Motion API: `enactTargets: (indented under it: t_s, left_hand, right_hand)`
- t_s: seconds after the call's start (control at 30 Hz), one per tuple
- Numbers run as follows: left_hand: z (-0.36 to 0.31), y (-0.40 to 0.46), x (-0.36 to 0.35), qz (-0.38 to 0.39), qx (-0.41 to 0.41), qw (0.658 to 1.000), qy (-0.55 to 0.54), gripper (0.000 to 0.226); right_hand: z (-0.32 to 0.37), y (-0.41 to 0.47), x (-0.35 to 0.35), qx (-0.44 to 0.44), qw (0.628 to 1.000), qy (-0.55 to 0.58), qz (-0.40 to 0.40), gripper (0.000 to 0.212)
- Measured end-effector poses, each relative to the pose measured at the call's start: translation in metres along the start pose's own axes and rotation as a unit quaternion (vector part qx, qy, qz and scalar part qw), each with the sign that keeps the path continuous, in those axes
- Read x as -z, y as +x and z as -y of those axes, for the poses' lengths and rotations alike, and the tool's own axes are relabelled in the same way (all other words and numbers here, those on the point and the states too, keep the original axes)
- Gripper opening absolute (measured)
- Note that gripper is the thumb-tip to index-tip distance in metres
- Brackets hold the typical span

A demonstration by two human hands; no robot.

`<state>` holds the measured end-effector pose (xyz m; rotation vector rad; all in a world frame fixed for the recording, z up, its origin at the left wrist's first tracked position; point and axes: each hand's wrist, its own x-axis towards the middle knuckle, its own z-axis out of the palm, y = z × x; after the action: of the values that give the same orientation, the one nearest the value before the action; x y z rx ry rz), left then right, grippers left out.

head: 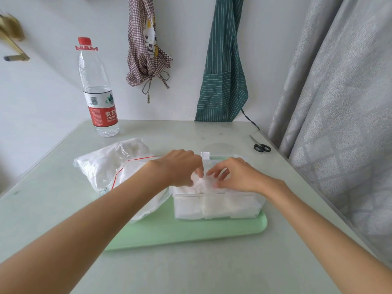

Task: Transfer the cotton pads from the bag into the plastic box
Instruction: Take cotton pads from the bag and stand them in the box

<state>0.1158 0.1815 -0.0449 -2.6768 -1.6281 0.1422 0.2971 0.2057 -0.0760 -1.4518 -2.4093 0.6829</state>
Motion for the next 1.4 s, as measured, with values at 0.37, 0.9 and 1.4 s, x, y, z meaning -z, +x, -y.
enactTargets:
  t_s: [0.37, 0.9, 1.4]
  left_hand:
    - [-0.002, 0.003, -0.012, 0.018, -0.02, 1.0, 0.001, 0.05]
    - [0.035, -0.091, 0.013, -0.274, 0.198, 0.929, -0.151, 0.031]
    - [0.061, -0.14, -0.083, -0.267, 0.37, 0.757, -0.468, 0.022]
  right_hand:
    - [-0.021, -0.001, -0.003, 0.015, 1.0, 0.026, 0.01, 0.025]
    - [0.024, -0.018, 0.015, 0.05, 0.993, -0.049, -0.098, 0.012]
    - [0.132, 0.001, -0.077, 0.155, 0.97, -0.113, -0.15, 0.019]
